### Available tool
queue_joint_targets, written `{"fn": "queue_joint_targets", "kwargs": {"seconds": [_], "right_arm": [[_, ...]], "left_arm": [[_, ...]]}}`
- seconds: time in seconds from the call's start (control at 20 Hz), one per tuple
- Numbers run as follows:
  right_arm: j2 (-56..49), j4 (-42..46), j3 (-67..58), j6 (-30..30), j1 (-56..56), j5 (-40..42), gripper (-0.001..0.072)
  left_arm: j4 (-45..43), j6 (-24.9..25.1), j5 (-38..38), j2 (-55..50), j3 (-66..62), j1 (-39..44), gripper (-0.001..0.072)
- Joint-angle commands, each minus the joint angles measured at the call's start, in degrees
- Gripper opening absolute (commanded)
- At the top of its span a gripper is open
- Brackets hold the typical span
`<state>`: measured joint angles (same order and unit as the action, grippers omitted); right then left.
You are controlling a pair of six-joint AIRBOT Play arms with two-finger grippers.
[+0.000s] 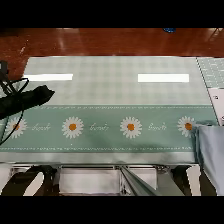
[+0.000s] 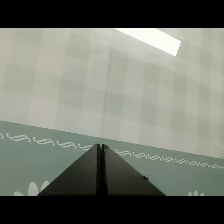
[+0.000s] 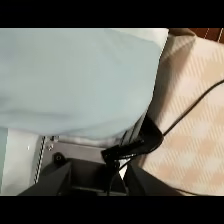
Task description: Fold the shirts.
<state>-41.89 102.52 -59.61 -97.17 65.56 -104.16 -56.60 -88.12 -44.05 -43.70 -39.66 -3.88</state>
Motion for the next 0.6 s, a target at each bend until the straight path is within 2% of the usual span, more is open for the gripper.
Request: {"fn": "queue_joint_targets", "kwargs": {"seconds": [0.0, 0.05, 0.1, 0.15, 0.25, 0.35, 0.45, 0.5, 0.55], "right_arm": [[-0.1, -7.1, 0.5, 1.4, -1.5, 8.6, 0.0226], [-1.5, -16.1, -0.7, 4.6, -3.8, 12.0, 0.0064], [-3.7, -26.7, -2.3, 7.9, -7.7, 15.1, 0.0028], [-6.1, -34.8, -4.2, 8.5, -13.2, 17.9, 0.0028], [-11.1, -43.8, -9.0, 8.2, -29.6, 25.6, 0.0027], [-17.7, -40.3, -14.6, 3.8, -48.5, 30.3, 0.0027], [-26.0, -31.5, -20.6, 2.3, -64.1, 29.6, 0.0028], [-29.8, -27.1, -23.1, 1.9, -69.9, 28.9, 0.0028], [-32.7, -23.1, -24.4, 1.6, -73.9, 28.2, 0.0028]], "left_arm": [[1.2, 3.1, 2.4, -3.4, -4.2, 0.0, 0.0014], [1.2, 4.2, 1.6, -5.4, -8.1, 0.0, 0.0014], [1.2, 5.3, -0.5, -8.1, -13.7, 0.0, 0.0014], [1.5, 5.6, -3.2, -11.1, -19.7, 0.2, 0.0014], [1.8, 6.7, -9.5, -18.0, -33.6, 2.2, 0.0014], [1.4, 9.2, -17.3, -23.6, -46.4, 6.2, 0.0013], [-2.5, 9.1, -20.3, -24.6, -49.6, 10.4, 0.0014], [-8.7, 6.7, -21.9, -24.6, -48.2, 12.4, 0.0014], [-16.1, 2.1, -23.5, -24.6, -44.7, 13.8, 0.0014]]}}
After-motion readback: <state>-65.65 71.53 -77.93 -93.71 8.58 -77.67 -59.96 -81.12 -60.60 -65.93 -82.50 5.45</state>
